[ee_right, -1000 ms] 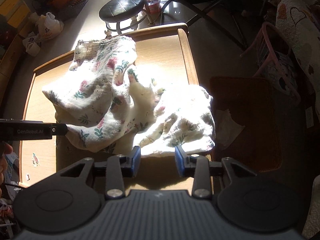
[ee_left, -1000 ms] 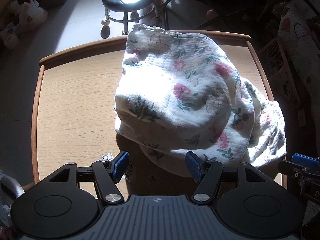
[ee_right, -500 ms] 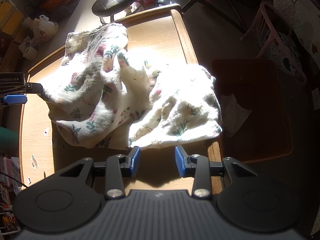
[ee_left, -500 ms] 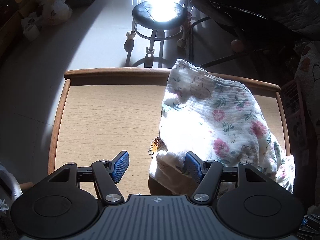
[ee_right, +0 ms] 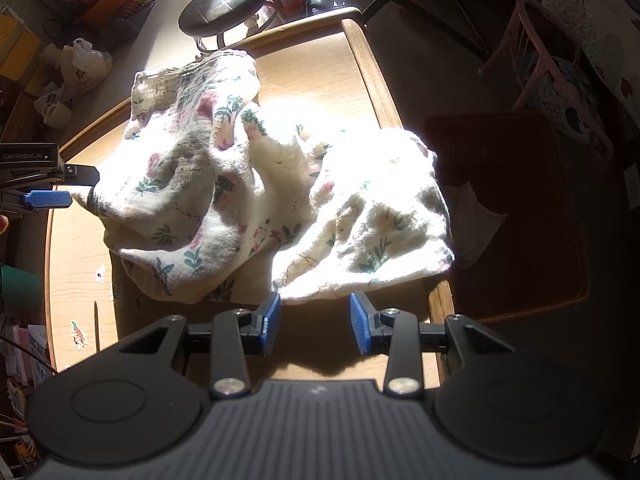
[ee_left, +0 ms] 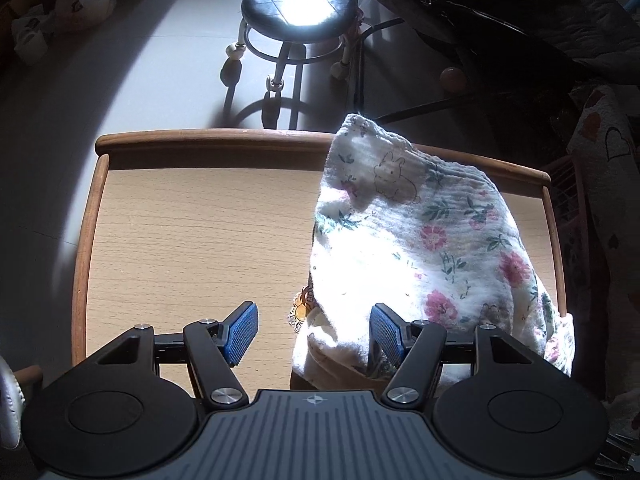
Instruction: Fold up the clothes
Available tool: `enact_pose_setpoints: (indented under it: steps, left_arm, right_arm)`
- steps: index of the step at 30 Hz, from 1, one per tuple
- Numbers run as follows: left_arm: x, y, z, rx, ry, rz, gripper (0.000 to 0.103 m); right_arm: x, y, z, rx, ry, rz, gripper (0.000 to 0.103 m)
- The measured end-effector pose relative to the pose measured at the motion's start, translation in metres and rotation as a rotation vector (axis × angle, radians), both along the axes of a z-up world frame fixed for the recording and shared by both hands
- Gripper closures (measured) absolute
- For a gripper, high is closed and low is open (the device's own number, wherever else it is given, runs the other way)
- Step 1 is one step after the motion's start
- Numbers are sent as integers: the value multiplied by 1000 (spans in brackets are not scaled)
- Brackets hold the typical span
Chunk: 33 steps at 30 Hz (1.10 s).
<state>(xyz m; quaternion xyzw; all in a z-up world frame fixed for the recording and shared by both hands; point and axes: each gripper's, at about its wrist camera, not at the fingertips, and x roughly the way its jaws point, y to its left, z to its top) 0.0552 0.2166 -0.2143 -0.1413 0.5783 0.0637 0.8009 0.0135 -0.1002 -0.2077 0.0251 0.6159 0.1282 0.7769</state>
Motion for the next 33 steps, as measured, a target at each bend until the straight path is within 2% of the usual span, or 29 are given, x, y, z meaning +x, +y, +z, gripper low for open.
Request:
enact_pose_setpoints:
  steps: [6, 12, 14, 15, 17, 19, 24, 33]
  left_arm:
    - [8, -9, -7, 33, 9, -57, 39]
    - [10, -15, -11, 8, 7, -68, 43]
    - [9, -15, -12, -11, 3, -69, 65]
    - [8, -14, -12, -30, 2, -66, 79]
    - [6, -13, -12, -59, -3, -53, 90]
    - [3, -11, -11, -87, -18, -43, 95]
    - [-4, -8, -6, -115, -42, -28, 97]
    - [-16, -4, 14, -80, -65, -3, 97]
  right_arm:
    - [-2, 6, 1, 2, 10, -8, 65]
    - [-3, 12, 2, 3, 20, -16, 65]
    - [1, 11, -5, 2, 20, -14, 65]
    - [1, 12, -5, 1, 20, -16, 65]
    - [2, 14, -4, -1, 20, -22, 65]
    - [2, 15, -3, -3, 19, -31, 65]
    - [4, 15, -4, -7, 25, -41, 65]
    - [4, 20, 1, -8, 10, -4, 65]
